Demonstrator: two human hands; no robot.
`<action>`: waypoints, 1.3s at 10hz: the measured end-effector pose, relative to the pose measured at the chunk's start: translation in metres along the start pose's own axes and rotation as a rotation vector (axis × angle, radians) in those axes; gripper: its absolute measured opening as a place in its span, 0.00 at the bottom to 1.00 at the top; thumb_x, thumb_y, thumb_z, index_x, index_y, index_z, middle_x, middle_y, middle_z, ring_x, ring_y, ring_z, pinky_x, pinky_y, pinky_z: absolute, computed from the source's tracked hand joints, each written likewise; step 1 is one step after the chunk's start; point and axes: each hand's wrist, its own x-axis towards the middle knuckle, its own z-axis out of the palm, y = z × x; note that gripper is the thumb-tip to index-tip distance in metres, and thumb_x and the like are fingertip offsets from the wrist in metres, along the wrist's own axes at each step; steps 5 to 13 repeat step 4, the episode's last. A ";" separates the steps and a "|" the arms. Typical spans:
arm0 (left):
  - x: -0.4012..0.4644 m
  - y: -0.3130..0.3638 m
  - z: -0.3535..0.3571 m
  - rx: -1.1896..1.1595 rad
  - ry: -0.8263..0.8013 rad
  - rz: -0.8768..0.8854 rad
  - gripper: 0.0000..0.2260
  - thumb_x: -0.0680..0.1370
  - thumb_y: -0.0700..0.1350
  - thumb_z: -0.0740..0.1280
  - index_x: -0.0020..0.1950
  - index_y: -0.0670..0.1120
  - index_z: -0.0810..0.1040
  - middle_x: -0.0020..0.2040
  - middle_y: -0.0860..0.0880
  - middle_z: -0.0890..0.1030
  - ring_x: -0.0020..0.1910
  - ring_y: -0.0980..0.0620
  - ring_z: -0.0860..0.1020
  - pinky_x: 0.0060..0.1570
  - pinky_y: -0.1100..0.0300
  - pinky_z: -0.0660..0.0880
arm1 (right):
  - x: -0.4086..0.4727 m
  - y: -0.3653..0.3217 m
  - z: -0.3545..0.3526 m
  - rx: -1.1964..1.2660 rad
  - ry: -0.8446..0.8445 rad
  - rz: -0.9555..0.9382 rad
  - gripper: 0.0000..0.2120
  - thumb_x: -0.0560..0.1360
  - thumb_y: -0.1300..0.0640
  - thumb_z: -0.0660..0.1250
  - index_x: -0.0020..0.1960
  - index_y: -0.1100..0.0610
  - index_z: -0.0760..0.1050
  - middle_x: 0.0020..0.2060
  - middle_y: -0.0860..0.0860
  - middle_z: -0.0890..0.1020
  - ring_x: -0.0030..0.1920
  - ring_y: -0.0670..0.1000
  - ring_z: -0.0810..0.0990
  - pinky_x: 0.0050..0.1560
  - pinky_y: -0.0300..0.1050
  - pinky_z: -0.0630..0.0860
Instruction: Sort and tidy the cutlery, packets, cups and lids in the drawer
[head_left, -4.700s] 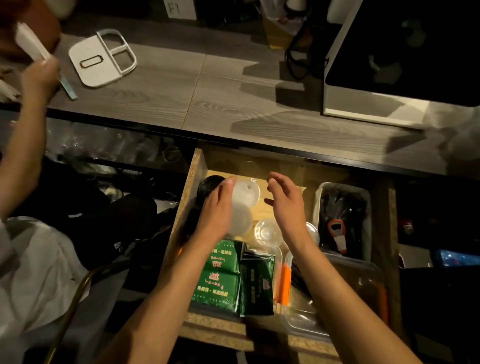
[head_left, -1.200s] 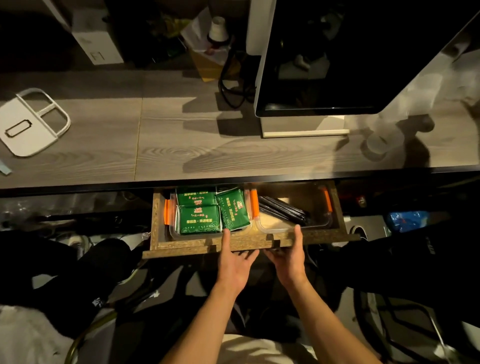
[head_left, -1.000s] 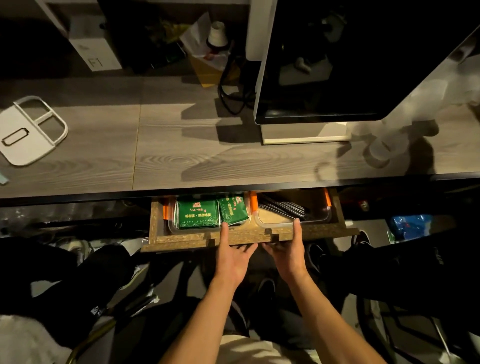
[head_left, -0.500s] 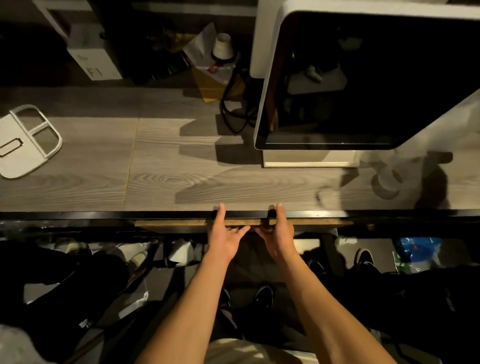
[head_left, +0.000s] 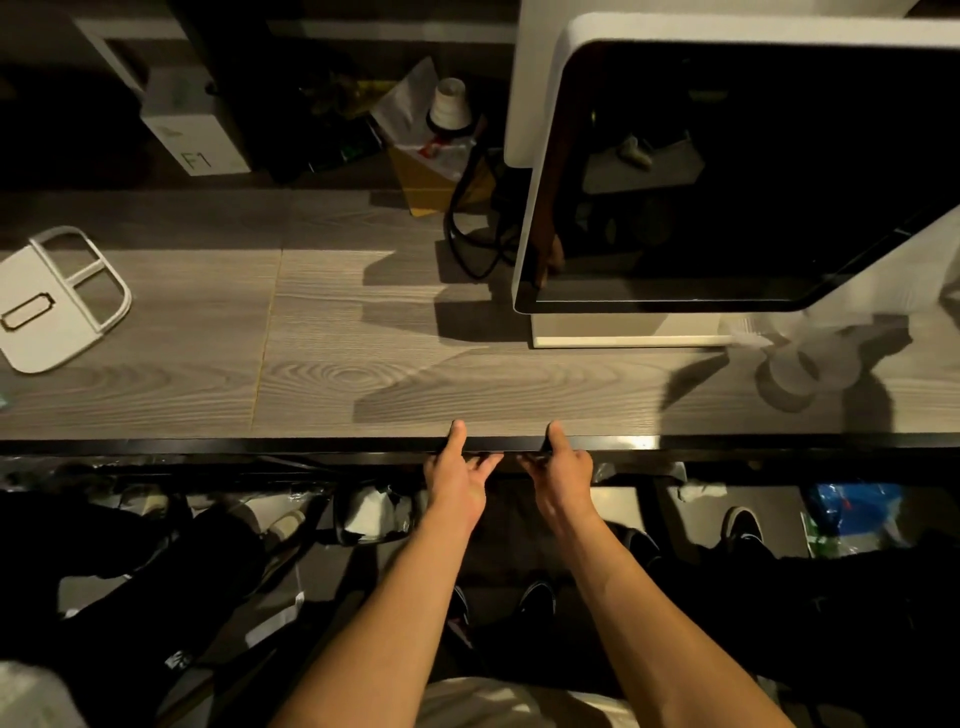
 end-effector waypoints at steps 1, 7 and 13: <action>-0.003 -0.001 -0.005 0.004 -0.030 0.002 0.30 0.78 0.42 0.71 0.76 0.44 0.61 0.72 0.33 0.67 0.71 0.33 0.68 0.43 0.46 0.80 | -0.004 -0.003 -0.003 -0.015 -0.015 0.017 0.22 0.81 0.56 0.63 0.70 0.66 0.63 0.62 0.63 0.77 0.58 0.59 0.79 0.45 0.49 0.81; -0.063 0.040 0.000 0.974 -0.296 -0.213 0.29 0.83 0.57 0.58 0.77 0.37 0.62 0.74 0.36 0.67 0.66 0.35 0.74 0.46 0.45 0.80 | -0.060 -0.068 -0.010 -0.844 -0.324 0.116 0.18 0.82 0.48 0.59 0.61 0.62 0.75 0.57 0.60 0.81 0.54 0.57 0.81 0.53 0.49 0.78; -0.063 0.040 0.000 0.974 -0.296 -0.213 0.29 0.83 0.57 0.58 0.77 0.37 0.62 0.74 0.36 0.67 0.66 0.35 0.74 0.46 0.45 0.80 | -0.060 -0.068 -0.010 -0.844 -0.324 0.116 0.18 0.82 0.48 0.59 0.61 0.62 0.75 0.57 0.60 0.81 0.54 0.57 0.81 0.53 0.49 0.78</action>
